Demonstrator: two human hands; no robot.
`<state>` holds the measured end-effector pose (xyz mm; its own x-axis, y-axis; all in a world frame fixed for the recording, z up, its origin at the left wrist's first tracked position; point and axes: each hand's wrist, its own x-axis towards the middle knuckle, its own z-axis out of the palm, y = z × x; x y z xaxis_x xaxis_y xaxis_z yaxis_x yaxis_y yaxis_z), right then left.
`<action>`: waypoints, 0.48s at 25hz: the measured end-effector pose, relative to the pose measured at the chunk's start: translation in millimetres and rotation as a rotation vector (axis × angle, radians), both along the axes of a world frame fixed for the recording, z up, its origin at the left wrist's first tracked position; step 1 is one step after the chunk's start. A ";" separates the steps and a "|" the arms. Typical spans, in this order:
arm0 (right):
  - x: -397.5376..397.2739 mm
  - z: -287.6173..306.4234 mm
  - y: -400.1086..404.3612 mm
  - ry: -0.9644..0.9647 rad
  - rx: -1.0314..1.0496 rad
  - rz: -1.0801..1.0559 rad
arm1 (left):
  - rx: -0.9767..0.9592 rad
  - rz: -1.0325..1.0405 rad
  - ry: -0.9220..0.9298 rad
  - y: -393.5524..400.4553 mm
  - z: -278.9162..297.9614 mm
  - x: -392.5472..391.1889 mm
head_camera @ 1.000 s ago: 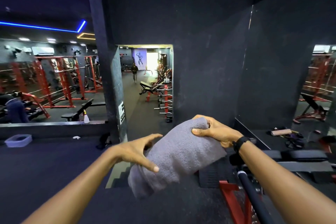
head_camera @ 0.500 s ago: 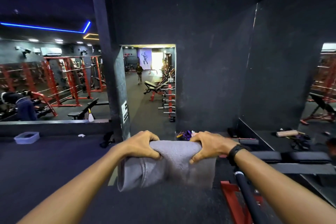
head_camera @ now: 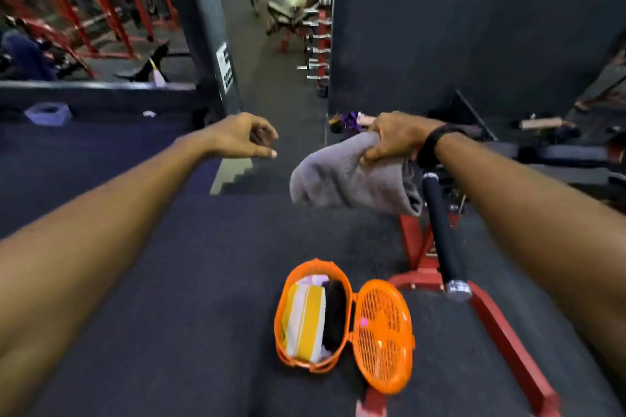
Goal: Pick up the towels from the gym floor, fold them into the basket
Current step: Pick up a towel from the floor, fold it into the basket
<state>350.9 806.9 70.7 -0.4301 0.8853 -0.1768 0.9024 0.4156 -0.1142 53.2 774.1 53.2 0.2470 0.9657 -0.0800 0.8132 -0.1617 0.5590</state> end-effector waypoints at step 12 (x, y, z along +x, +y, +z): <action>-12.1 -214.4 -14.1 -0.050 -0.487 -0.543 | -0.357 -0.069 0.045 40.7 -210.3 -52.6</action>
